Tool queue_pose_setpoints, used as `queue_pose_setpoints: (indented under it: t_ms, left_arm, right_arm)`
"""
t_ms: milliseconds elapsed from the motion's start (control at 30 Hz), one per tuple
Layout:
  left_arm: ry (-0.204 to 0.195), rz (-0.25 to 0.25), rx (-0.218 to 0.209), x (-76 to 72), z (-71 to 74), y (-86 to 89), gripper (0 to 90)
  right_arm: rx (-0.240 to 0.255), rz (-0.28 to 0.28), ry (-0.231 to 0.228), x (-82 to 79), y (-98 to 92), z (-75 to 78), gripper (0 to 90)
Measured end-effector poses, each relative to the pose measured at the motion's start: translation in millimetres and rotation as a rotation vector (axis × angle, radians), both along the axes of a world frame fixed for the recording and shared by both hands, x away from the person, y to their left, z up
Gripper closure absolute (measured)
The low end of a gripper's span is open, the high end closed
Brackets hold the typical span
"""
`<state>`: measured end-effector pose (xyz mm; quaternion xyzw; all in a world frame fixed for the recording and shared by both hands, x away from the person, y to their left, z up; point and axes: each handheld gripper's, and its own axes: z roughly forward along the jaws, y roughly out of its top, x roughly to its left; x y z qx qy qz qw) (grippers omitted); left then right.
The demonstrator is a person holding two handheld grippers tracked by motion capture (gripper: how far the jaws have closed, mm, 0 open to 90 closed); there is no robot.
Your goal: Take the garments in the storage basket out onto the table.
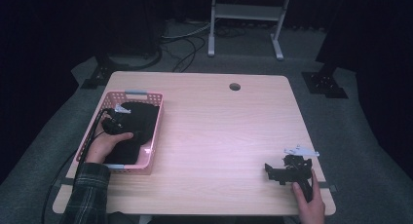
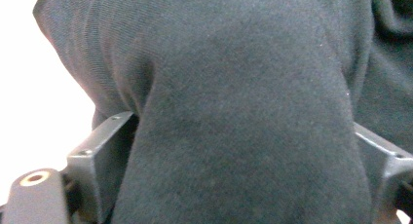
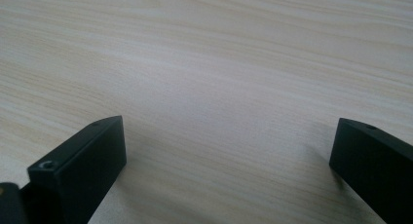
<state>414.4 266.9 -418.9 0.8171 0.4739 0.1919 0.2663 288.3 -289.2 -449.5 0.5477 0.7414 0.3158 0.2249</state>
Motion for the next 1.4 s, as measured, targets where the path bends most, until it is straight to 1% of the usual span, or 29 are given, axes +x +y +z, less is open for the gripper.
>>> queue_pose_setpoints:
  t_ms: [67, 100, 133, 300, 433, 500, 533, 700, 867, 967, 1000, 1233, 1333, 1367, 1400]
  left_arm:
    - [-0.001, -0.003, 0.000, -0.6, 1.1, 0.2, 17.3]
    - [-0.001, -0.003, 0.000, -0.6, 1.1, 0.2, 21.8]
    - [-0.003, -0.005, 0.001, -0.9, 1.7, 0.4, 24.3]
    - [-0.014, -0.010, 0.008, -2.2, 3.8, 0.4, 33.3]
    - [-0.019, -0.018, 0.013, -3.4, 6.2, 0.3, 48.3]
    - [-0.021, -0.021, 0.010, -3.7, 6.7, 0.6, 51.0]
    - [-0.019, -0.013, 0.003, -3.6, 6.9, 1.2, 51.3]
    - [-0.018, -0.012, 0.000, -3.2, 7.6, 1.6, 50.8]
    - [-0.018, 0.001, -0.034, -3.5, 9.2, 4.0, 50.6]
    - [-0.020, 0.004, -0.045, -4.0, 11.0, 4.9, 51.1]
    - [-0.030, 0.019, -0.066, -4.7, 13.4, 6.2, 51.1]
    - [-0.046, 0.027, -0.084, -5.9, 17.4, 7.3, 51.4]
    - [-0.064, 0.037, -0.103, -6.8, 20.7, 9.0, 51.4]
    - [-0.078, 0.042, -0.119, -7.8, 23.8, 10.4, 51.4]
    - [-0.078, 0.042, -0.119, -7.8, 23.8, 10.4, 51.5]
  right_arm:
    - [0.000, 0.000, 0.000, 0.0, 0.0, 0.0, 0.0]
    - [0.000, 0.000, 0.000, 0.0, 0.0, 0.0, 0.0]
    - [0.000, 0.000, 0.000, 0.0, 0.0, 0.0, 0.0]
    - [0.000, 0.000, 0.000, 0.0, 0.0, 0.0, 0.0]
    - [0.000, 0.000, 0.000, 0.0, 0.0, 0.0, 0.0]
    - [0.000, 0.000, 0.000, 0.0, 0.0, 0.0, 0.0]
    - [-0.001, 0.000, 0.000, 0.0, 0.0, 0.0, 0.0]
    - [0.000, 0.000, 0.000, 0.0, 0.0, 0.0, 0.0]
    - [0.000, 0.000, 0.000, 0.0, 0.0, 0.0, 0.0]
    - [0.000, 0.000, 0.000, 0.0, 0.0, 0.0, 0.0]
    - [0.000, 0.000, 0.000, 0.0, 0.0, 0.0, 0.0]
    - [0.000, 0.000, 0.000, 0.0, 0.0, 0.0, 0.0]
    - [0.000, 0.000, 0.000, 0.0, 0.0, 0.0, 0.0]
    - [0.000, 0.000, 0.000, 0.0, 0.0, 0.0, 0.0]
    - [0.000, 0.000, 0.000, 0.0, 0.0, 0.0, 0.0]
